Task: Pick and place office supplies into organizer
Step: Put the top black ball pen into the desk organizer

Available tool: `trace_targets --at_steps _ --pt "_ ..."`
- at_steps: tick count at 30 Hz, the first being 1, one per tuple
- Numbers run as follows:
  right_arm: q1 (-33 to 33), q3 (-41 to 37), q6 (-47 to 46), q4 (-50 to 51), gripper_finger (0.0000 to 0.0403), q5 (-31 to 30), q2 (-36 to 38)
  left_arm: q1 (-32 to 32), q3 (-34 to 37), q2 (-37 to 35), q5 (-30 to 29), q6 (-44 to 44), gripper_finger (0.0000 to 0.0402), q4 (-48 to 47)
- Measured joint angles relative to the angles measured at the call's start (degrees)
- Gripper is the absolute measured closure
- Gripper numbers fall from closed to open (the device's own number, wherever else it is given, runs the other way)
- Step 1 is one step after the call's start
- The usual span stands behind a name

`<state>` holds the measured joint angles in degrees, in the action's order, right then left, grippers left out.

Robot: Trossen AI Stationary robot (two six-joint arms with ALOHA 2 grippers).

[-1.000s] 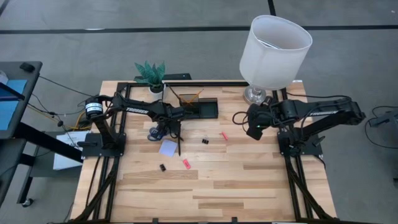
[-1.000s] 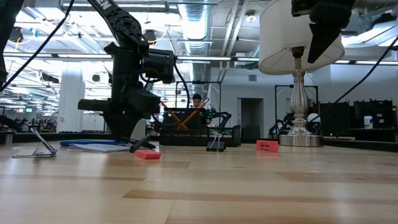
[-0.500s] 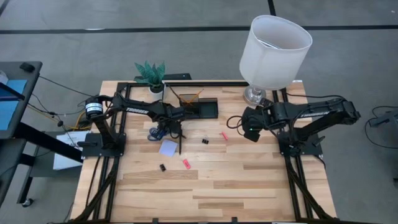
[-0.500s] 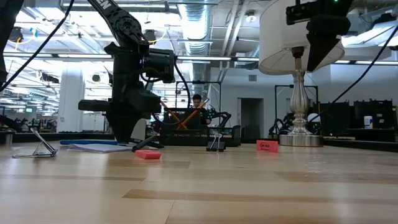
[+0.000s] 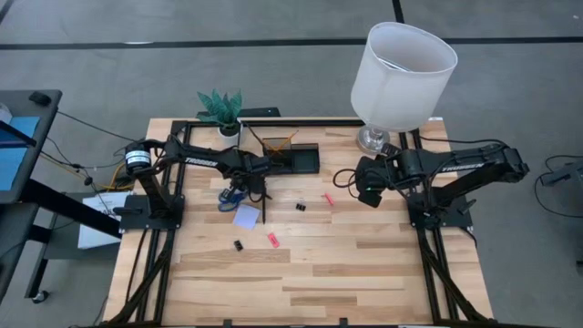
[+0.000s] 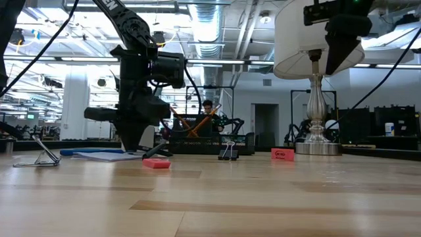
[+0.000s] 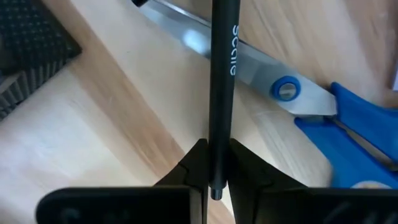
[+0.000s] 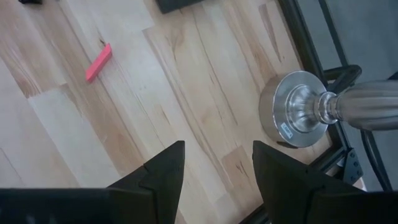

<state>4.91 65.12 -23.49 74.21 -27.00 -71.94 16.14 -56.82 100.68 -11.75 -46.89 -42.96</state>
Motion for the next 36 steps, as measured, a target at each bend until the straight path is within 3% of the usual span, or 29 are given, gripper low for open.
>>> trace_targets --at_steps 36 --pt "0.0 0.0 -0.07 0.31 0.0221 0.02 0.0 -1.68 -1.6 -0.02 -1.78 0.33 0.038 -2.62"
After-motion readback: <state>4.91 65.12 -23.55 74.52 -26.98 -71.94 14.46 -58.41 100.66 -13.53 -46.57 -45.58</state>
